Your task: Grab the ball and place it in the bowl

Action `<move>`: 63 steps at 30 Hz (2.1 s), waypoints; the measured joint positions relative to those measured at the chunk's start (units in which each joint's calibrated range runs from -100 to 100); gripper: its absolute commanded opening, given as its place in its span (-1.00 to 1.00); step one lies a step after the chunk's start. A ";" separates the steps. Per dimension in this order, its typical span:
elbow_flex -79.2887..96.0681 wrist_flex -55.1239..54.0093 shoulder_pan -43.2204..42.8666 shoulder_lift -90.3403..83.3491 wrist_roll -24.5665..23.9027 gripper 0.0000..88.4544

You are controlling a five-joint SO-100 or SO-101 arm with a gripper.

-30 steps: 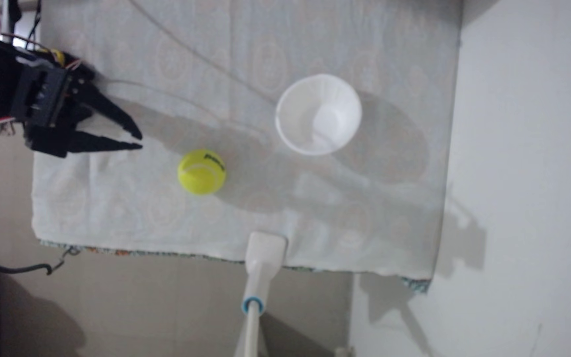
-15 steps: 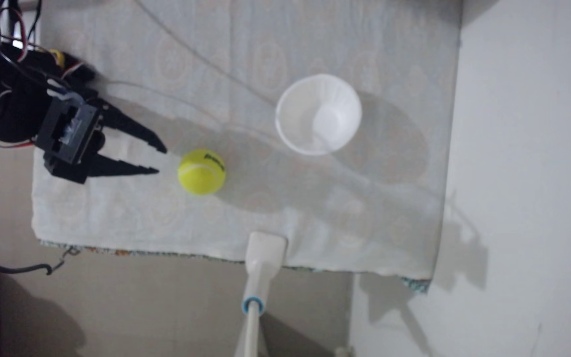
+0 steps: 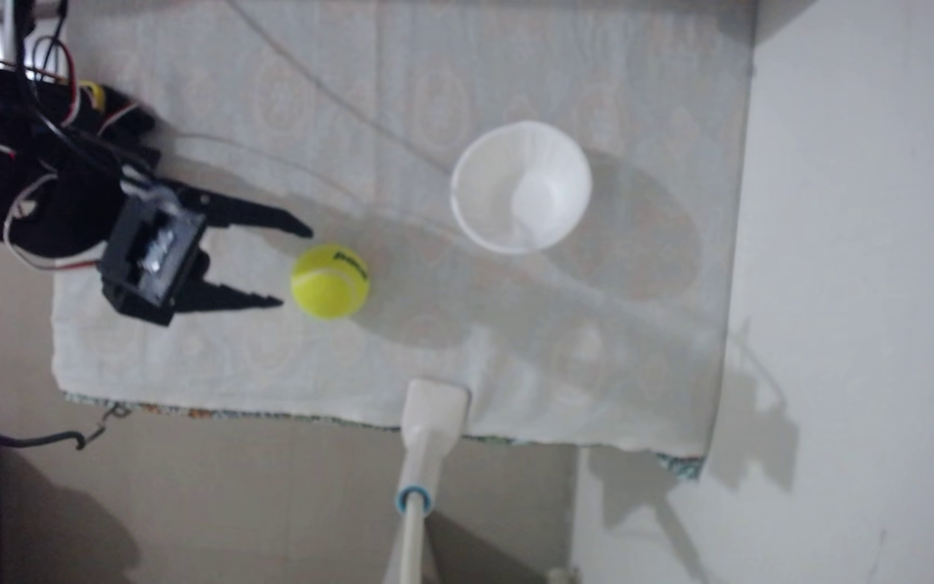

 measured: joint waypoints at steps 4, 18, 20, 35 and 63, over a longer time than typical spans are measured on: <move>0.00 -0.49 1.26 2.32 0.00 -0.26; 0.00 -2.95 6.41 9.35 0.15 -0.13; 0.00 -3.86 6.41 9.78 0.15 -0.13; 7.59 -12.06 8.71 14.84 0.49 -0.13; 24.76 -21.74 6.99 16.56 1.37 -0.14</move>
